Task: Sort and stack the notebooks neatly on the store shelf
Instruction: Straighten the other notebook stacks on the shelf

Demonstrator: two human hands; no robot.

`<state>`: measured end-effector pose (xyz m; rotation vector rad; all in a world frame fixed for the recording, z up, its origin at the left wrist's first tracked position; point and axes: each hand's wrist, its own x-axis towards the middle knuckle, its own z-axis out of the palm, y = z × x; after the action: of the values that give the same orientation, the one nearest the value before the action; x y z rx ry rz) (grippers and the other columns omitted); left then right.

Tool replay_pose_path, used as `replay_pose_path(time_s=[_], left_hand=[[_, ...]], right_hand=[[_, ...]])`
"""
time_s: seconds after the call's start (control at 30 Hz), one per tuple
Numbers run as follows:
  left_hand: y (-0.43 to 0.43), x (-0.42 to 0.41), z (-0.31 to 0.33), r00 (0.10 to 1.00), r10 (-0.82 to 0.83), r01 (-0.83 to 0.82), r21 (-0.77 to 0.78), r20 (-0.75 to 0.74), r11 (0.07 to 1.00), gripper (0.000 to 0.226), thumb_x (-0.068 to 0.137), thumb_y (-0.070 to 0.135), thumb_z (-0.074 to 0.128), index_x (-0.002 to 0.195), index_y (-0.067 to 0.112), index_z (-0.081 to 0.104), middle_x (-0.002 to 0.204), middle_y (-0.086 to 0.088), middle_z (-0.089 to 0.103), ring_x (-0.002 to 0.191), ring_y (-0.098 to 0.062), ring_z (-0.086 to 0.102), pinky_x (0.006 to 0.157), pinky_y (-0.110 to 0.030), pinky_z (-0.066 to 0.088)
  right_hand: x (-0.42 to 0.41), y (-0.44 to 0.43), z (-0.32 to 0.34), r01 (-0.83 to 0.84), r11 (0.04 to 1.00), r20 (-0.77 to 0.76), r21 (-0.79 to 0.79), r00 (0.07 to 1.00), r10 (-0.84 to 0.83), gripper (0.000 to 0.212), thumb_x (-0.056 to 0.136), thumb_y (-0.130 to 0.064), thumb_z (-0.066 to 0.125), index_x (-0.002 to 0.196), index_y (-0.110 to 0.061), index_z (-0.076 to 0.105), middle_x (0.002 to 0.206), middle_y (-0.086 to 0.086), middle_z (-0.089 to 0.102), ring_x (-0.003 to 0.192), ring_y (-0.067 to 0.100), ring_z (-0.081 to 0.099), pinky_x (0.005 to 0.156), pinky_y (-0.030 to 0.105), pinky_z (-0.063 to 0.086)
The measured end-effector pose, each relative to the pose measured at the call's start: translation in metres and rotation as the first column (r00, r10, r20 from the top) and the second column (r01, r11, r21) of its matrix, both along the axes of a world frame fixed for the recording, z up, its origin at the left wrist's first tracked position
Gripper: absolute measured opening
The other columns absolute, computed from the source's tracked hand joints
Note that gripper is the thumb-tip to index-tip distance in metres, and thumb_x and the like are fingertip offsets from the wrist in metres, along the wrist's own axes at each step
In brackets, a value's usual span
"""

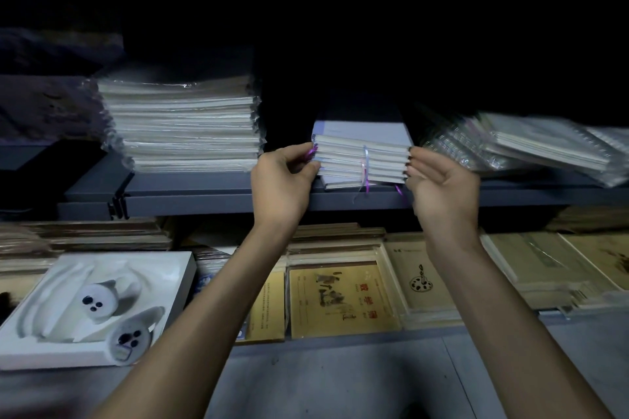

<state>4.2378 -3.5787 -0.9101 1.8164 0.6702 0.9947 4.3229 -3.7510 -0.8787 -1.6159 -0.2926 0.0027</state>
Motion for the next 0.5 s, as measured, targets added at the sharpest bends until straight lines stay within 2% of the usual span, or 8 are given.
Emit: replay_pose_path(time_s=[0.07, 0.13, 0.2, 0.23, 0.3, 0.37, 0.5], left_hand=[[-0.003, -0.001, 0.000, 1.000, -0.003, 0.003, 0.004, -0.020, 1.000, 0.036, 0.092, 0.016, 0.081, 0.128, 0.014, 0.075, 0.107, 0.009, 0.076, 0.098, 0.002, 0.069, 0.099, -0.026, 0.057], [-0.007, -0.001, -0.004, 0.995, 0.049, -0.041, 0.084, -0.089, 0.996, 0.035, 0.094, 0.026, 0.078, 0.127, 0.017, 0.075, 0.109, 0.005, 0.076, 0.107, -0.010, 0.069, 0.103, -0.036, 0.053], [-0.011, -0.002, -0.008, 0.955, 0.186, -0.117, 0.280, -0.232, 0.953, 0.030, 0.098, 0.039, 0.070, 0.122, 0.023, 0.076, 0.107, 0.001, 0.075, 0.118, -0.024, 0.060, 0.101, -0.037, 0.036], [-0.012, -0.002, -0.010, 0.942, 0.215, -0.128, 0.315, -0.259, 0.940, 0.028, 0.100, 0.042, 0.066, 0.121, 0.026, 0.076, 0.106, 0.001, 0.075, 0.118, -0.027, 0.058, 0.094, -0.035, 0.027], [-0.013, 0.000, -0.011, 0.949, 0.193, -0.127, 0.260, -0.250, 0.957, 0.028, 0.101, 0.042, 0.064, 0.122, 0.028, 0.077, 0.106, 0.002, 0.077, 0.115, -0.026, 0.060, 0.089, -0.032, 0.020], [-0.012, 0.001, -0.010, 0.959, 0.185, -0.141, 0.201, -0.215, 0.969, 0.027, 0.101, 0.042, 0.066, 0.121, 0.030, 0.078, 0.107, 0.005, 0.079, 0.114, -0.023, 0.061, 0.088, -0.028, 0.017], [-0.012, 0.001, -0.010, 0.973, 0.174, -0.153, 0.144, -0.153, 0.978, 0.022, 0.100, 0.038, 0.069, 0.115, 0.030, 0.081, 0.107, 0.007, 0.080, 0.114, -0.023, 0.063, 0.085, -0.022, 0.015]], right_hand=[[0.002, -0.002, -0.004, 0.010, 1.000, 0.004, -0.018, 1.000, -0.010, 0.051, 0.090, 0.014, 0.055, 0.120, -0.024, 0.071, 0.115, -0.006, 0.072, 0.108, 0.003, 0.068, 0.097, 0.020, 0.054], [0.005, -0.004, -0.006, 0.018, 1.000, -0.001, -0.017, 1.000, -0.018, 0.049, 0.090, 0.013, 0.058, 0.122, -0.023, 0.071, 0.113, -0.007, 0.073, 0.109, 0.005, 0.068, 0.099, 0.025, 0.054], [0.005, -0.005, -0.006, -0.011, 1.000, -0.048, 0.028, 0.999, 0.012, 0.049, 0.091, 0.016, 0.055, 0.127, -0.015, 0.068, 0.111, -0.004, 0.072, 0.105, 0.004, 0.069, 0.093, 0.024, 0.054], [0.005, -0.005, -0.004, -0.028, 0.998, -0.071, 0.048, 0.997, 0.032, 0.050, 0.091, 0.018, 0.054, 0.129, -0.012, 0.067, 0.111, -0.001, 0.072, 0.102, 0.001, 0.068, 0.087, 0.021, 0.053], [0.003, -0.005, -0.003, -0.063, 0.995, -0.093, 0.071, 0.993, 0.070, 0.052, 0.090, 0.021, 0.051, 0.130, -0.009, 0.066, 0.115, 0.004, 0.071, 0.102, -0.002, 0.064, 0.072, 0.015, 0.052], [0.003, -0.005, -0.004, -0.109, 0.991, -0.099, 0.079, 0.988, 0.117, 0.055, 0.090, 0.021, 0.051, 0.133, -0.010, 0.065, 0.119, 0.003, 0.069, 0.106, 0.001, 0.064, 0.060, 0.012, 0.051], [0.006, -0.006, -0.008, -0.154, 0.984, -0.112, 0.089, 0.980, 0.163, 0.062, 0.089, 0.020, 0.054, 0.142, -0.012, 0.059, 0.132, 0.001, 0.063, 0.123, 0.013, 0.059, 0.062, 0.013, 0.054]])
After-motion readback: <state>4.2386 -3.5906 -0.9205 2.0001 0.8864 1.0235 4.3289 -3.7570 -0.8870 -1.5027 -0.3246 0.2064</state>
